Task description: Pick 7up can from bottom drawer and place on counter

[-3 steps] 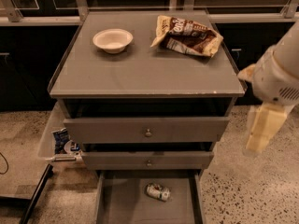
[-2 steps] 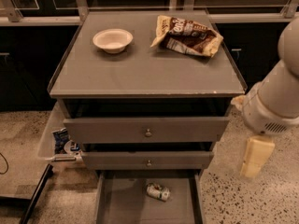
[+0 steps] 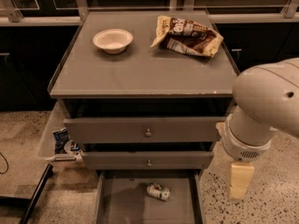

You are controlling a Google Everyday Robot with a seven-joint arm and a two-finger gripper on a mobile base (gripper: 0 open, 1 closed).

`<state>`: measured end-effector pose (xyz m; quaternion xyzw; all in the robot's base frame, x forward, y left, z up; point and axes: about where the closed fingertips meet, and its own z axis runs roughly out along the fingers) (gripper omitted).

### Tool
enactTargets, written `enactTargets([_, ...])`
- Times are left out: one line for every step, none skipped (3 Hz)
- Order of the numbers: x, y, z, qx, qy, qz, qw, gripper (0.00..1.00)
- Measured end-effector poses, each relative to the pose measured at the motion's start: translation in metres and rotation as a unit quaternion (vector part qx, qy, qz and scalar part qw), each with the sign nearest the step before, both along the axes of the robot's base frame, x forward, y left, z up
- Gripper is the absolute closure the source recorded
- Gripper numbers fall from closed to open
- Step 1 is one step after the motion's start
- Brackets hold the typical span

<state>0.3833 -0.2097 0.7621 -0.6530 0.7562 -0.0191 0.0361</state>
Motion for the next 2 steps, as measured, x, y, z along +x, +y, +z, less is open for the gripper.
enactTargets([-0.001,-0.001,0.0,-0.004,0.003,0.002,1.0,0.0])
enactTargets([-0.004,0.001,-0.034,0.015,0.025,-0.011,0.9995,0.0])
